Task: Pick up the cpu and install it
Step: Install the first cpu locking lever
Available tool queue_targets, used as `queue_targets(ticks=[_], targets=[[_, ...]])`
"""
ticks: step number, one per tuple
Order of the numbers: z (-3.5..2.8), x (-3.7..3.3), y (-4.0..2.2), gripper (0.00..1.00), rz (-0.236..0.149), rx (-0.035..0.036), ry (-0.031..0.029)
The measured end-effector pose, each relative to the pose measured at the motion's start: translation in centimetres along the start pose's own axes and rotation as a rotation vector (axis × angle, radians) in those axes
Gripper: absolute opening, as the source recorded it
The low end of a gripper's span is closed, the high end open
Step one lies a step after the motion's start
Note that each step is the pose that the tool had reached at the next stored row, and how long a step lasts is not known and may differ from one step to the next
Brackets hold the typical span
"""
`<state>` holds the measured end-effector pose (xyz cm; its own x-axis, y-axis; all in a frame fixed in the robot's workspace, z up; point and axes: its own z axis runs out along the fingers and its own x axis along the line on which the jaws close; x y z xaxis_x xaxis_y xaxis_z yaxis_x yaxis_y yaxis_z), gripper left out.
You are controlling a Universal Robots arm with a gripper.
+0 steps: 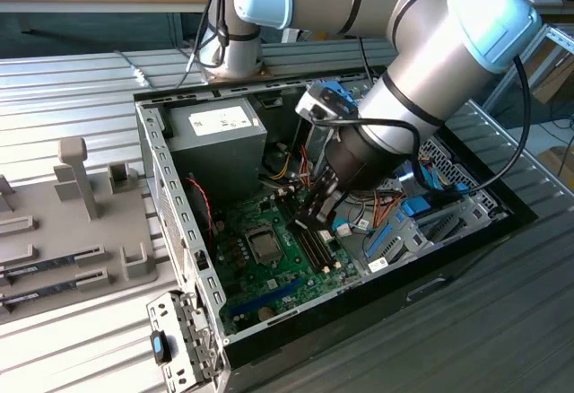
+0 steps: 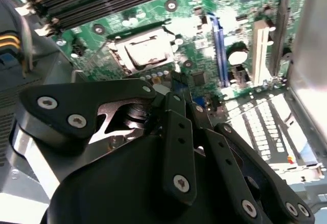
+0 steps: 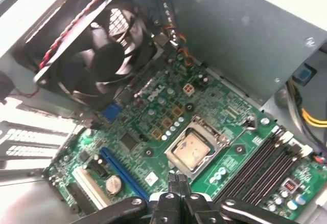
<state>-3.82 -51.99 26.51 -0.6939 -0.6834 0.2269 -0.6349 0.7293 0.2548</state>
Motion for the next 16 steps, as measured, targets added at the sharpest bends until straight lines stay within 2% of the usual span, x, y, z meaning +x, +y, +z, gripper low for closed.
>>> queue_targets(ticks=[3, 7, 8, 10, 13, 14, 15, 16], targets=[[0.01, -0.74, 0.68, 0.11, 0.0, -0.0009, 0.0012], [0.01, -0.78, 0.72, 0.11, 0.0, -0.0003, 0.0009], [0.0, -0.76, 0.73, 0.11, 0.0, 0.012, -0.0119], [0.04, -0.72, 0.77, 0.11, -0.003, 0.0693, -0.0733], [0.06, -0.69, 0.79, 0.11, -0.007, 0.145, -0.1542], [0.06, -0.69, 0.8, 0.11, -0.008, 0.167, -0.1776], [0.07, -0.68, 0.81, 0.11, -0.009, 0.186, -0.1981], [0.08, -0.67, 0.82, 0.11, -0.009, 0.196, -0.209]])
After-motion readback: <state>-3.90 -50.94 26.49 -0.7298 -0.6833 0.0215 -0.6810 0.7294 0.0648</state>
